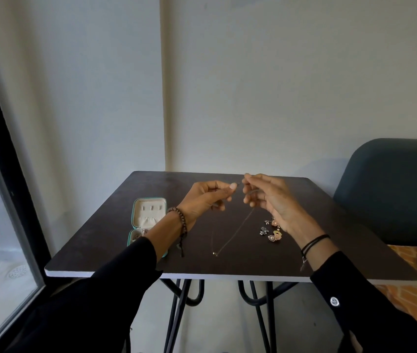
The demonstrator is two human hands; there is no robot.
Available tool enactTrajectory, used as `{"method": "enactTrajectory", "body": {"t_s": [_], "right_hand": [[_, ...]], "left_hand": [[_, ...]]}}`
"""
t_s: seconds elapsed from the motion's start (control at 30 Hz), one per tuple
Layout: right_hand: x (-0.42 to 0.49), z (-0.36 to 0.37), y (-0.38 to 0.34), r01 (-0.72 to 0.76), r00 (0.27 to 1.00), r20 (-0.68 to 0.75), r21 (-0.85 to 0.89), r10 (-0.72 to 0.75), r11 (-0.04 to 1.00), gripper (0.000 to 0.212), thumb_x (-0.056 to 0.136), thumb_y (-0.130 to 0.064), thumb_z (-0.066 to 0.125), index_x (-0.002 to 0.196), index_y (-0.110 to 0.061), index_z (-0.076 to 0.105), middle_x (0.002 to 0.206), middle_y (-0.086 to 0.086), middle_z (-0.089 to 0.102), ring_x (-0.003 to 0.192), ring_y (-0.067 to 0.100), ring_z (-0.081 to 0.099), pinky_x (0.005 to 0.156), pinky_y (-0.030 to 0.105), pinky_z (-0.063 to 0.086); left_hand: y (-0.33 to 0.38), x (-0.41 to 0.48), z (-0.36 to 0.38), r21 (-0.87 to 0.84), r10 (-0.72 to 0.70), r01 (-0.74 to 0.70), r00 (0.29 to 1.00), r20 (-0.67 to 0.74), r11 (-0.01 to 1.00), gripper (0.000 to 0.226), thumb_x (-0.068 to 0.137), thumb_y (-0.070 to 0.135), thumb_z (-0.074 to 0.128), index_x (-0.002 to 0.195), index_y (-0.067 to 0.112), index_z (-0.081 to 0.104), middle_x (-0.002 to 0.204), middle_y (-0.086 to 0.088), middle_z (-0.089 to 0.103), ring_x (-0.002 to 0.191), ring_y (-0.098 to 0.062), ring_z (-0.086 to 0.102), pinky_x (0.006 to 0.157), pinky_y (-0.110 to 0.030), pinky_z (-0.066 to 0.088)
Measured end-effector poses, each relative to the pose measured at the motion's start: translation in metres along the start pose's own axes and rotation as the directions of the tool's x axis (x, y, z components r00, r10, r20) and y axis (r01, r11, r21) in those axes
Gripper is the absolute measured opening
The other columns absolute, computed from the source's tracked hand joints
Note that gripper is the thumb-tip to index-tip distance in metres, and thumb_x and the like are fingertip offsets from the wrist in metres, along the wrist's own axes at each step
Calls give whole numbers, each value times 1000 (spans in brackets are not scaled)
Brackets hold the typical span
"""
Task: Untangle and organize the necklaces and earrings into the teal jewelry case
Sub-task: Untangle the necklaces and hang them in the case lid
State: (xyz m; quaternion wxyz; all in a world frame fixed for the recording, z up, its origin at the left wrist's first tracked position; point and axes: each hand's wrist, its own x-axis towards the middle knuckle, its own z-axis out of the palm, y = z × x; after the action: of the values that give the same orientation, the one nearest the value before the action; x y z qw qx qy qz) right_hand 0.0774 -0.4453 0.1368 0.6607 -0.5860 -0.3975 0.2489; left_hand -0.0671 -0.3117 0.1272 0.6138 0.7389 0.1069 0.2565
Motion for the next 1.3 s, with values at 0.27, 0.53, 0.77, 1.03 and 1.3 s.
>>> {"method": "enactTrajectory", "body": {"t_s": [0.27, 0.53, 0.77, 1.03, 1.3], "right_hand": [[14, -11, 12, -19, 998, -63, -35, 17, 999, 25, 98, -30, 66, 101, -6, 73, 81, 5, 71, 65, 19, 67, 54, 24, 49], [46, -30, 57, -119, 988, -115, -166, 101, 979, 23, 98, -25, 68, 102, -3, 73, 82, 9, 73, 67, 22, 69, 60, 27, 56], [98, -39, 112, -150, 986, -133, -466, 98, 872, 11, 99, -20, 67, 102, -11, 73, 86, 3, 78, 75, 13, 76, 68, 22, 60], [136, -33, 153, -183, 983, -153, -767, 102, 615, 9, 95, -23, 71, 95, -17, 78, 85, -5, 71, 91, 13, 69, 86, 30, 56], [134, -22, 155, -161, 986, -159, -839, 48, 520, 5, 95, -22, 70, 94, -27, 70, 86, -8, 68, 97, 18, 70, 89, 40, 59]], "left_hand": [[-12, 22, 8, -26, -48, 49, 999, 12, 998, 36, 90, 33, 70, 107, 2, 70, 86, 0, 74, 72, -15, 69, 85, -33, 48], [-57, 65, 13, 65, -149, 149, 989, -3, 987, 30, 92, 29, 67, 104, 1, 70, 93, -2, 77, 80, -11, 72, 71, -15, 53], [-124, 124, 7, 340, -195, 236, 969, -149, 910, 19, 91, 35, 68, 90, 17, 73, 93, 2, 73, 92, -11, 67, 93, -30, 54], [-158, 145, 8, 604, -211, 289, 957, -198, 743, 19, 93, 36, 66, 101, 20, 73, 98, 3, 70, 89, -12, 62, 78, -28, 50], [-160, 136, 5, 653, -138, 230, 972, -189, 721, 23, 90, 21, 69, 113, 18, 66, 116, 0, 67, 106, -15, 62, 89, -27, 50]]}}
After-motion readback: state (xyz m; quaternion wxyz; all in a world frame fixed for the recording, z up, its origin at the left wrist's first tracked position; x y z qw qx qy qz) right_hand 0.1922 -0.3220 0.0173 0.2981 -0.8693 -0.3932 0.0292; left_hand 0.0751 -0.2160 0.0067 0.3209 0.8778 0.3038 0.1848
